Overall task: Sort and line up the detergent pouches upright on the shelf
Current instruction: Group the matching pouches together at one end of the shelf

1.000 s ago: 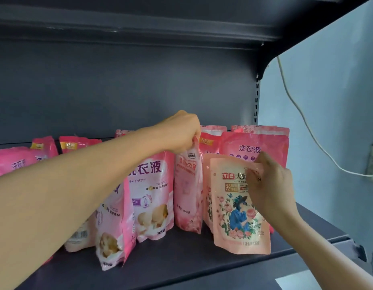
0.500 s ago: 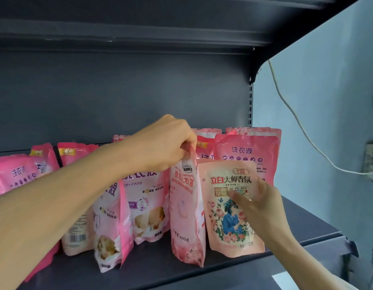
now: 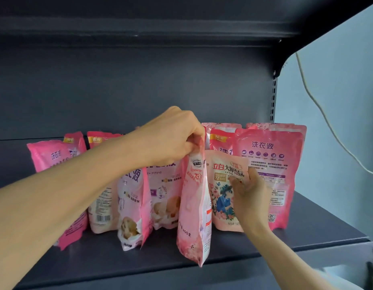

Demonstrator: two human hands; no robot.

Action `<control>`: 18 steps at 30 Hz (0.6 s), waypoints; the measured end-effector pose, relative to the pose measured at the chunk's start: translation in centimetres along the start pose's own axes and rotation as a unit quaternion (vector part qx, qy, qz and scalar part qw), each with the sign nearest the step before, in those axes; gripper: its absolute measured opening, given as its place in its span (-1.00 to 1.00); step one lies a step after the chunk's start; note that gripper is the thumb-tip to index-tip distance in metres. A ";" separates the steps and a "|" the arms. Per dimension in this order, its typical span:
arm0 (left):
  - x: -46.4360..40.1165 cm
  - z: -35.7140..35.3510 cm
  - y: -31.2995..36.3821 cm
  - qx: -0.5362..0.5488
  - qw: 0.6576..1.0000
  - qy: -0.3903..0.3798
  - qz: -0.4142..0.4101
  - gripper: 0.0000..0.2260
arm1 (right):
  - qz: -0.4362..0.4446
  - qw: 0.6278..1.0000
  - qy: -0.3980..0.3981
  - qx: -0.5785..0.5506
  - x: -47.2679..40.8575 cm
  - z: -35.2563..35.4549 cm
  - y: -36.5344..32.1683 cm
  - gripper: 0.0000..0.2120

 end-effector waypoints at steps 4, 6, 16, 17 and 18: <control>0.0 -0.1 0.1 0.024 1.000 0.003 0.010 -0.87 | 0.026 0.999 -0.021 0.017 0.8 -0.1 -0.4 -0.90; 0.0 -0.1 0.0 0.035 0.999 0.004 0.013 -0.88 | 0.019 0.999 -0.034 0.012 1.5 0.4 -0.7 -0.78; -0.6 0.1 1.8 0.062 0.998 0.030 -0.011 -0.91 | 0.086 0.983 -0.159 -0.013 7.0 -1.0 -7.5 -0.84; -0.6 0.0 2.0 0.065 0.997 0.034 -0.013 -0.91 | 0.080 0.987 -0.139 -0.009 6.8 -1.1 -7.5 -0.79; -0.6 0.0 2.2 0.069 0.997 0.039 -0.015 -0.92 | 0.063 0.991 -0.113 -0.016 6.5 -0.9 -7.3 -0.68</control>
Point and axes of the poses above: each hand's wrist, its own x-axis away from the middle knuckle, its own z-axis out of the back of the hand, y = z × x, the point moved 10 cm from there along -x, towards the middle knuckle, and after that the axes turned 1 degree about -x, right-handed, at the moved point
